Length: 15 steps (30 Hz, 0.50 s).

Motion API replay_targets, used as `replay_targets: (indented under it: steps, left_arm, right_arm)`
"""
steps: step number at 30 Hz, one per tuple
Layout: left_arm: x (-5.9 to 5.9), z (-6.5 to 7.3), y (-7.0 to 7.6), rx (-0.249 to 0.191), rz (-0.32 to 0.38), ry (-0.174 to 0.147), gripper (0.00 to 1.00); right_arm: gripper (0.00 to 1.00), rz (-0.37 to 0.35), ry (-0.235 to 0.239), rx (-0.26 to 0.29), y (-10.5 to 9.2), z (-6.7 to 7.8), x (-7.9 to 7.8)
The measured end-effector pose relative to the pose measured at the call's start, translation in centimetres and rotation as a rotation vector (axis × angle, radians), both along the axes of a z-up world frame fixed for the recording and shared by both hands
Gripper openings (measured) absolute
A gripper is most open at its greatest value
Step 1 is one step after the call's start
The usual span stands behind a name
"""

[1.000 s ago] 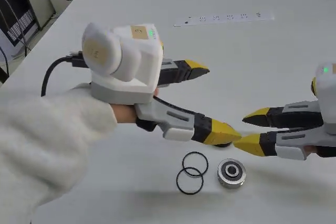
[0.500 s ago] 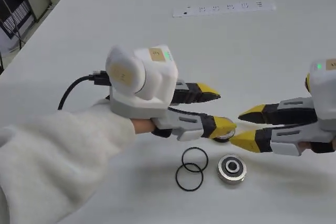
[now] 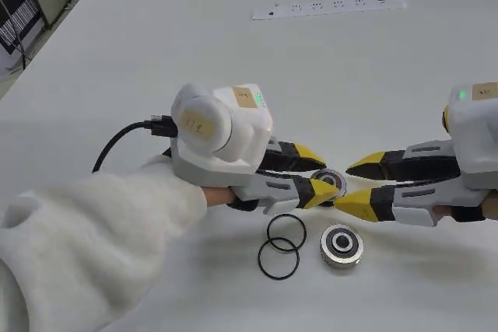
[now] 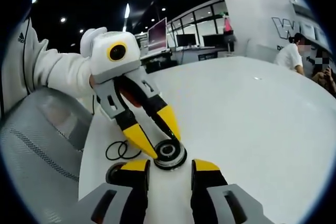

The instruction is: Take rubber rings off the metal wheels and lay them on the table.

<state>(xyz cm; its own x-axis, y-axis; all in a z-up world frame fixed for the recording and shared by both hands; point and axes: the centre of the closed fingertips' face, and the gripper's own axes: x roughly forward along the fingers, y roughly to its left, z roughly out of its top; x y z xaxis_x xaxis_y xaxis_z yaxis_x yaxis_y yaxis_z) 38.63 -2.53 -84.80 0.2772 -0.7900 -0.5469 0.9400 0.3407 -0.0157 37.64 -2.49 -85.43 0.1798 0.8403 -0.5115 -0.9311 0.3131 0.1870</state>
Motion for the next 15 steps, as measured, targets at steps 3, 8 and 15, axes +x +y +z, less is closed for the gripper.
replay_targets:
  steps: [3,8,15]
  left_arm:
    - [0.34,0.12,-0.18,0.001,-0.007,-0.037,0.16]
    - [-0.13,0.08,0.27,0.0,-0.01,-0.028,0.14]
    - [-0.38,0.19,0.52,-0.006,-0.004,-0.024,0.14]
  right_arm:
    - [0.27,0.005,-0.01,-0.014,-0.03,-0.24,0.01]
    - [0.27,0.017,-0.027,-0.012,0.28,-0.09,-0.01]
    - [0.23,0.035,-0.051,-0.03,0.35,-0.34,-0.04]
